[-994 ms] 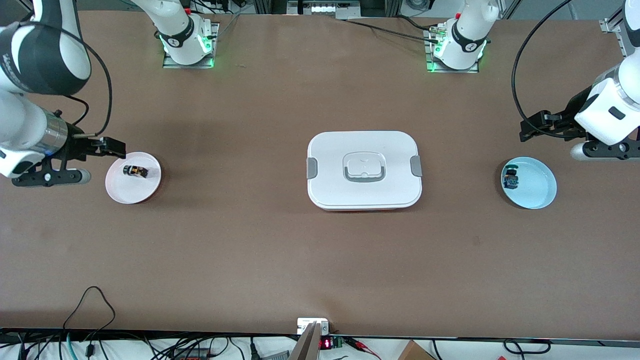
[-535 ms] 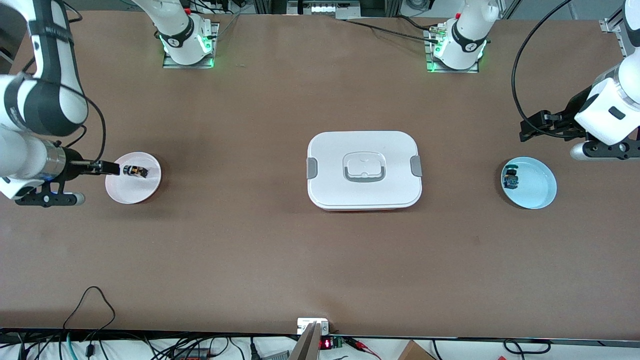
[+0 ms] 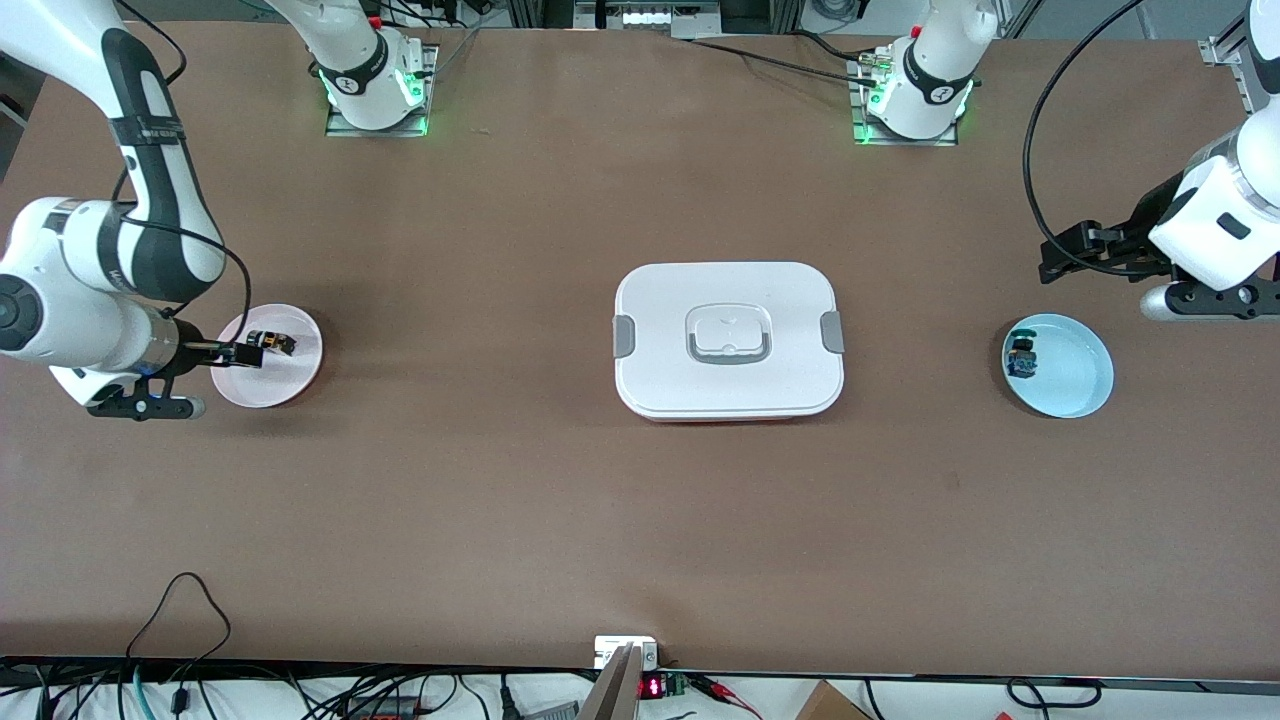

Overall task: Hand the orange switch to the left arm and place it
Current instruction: 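Lower the right gripper over the orange switch on the white plate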

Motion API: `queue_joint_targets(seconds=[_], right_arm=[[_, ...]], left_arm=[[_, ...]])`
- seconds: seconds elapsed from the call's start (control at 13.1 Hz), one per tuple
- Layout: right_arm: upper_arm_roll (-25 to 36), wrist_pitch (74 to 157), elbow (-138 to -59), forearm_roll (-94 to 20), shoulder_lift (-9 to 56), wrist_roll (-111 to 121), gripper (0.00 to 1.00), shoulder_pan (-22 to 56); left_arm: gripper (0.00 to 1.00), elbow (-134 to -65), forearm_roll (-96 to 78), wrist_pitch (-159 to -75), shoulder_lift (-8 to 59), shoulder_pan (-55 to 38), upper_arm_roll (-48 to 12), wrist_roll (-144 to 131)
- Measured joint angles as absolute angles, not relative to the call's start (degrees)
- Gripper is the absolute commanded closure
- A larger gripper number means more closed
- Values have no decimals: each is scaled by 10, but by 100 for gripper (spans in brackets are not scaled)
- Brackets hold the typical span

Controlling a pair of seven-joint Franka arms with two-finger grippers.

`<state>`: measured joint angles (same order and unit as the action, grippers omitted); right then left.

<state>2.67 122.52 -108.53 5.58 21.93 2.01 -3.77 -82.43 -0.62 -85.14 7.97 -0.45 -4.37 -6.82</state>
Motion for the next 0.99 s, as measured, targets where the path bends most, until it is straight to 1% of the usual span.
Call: queue_joint_targets(seconds=[0.31,0.46,0.76,0.99], right_arm=[[27,1273,-1132,57,217,20,0,-40],[27,1310,-1158,57,216,20,0,-47],[27,1337,-1186,57,214,20,0,-55],[27,1377,-1214,57,214,20,0,-59]], left_arm=[[0,-824,-6,-851,80,-5,-44,-68],[0,-824,-6,-851,80,-5,-44,-68],[0,-824,-6,-851,80,-5,-44,-68],[0,-824,-6,-851,80,-5,-44,-68]])
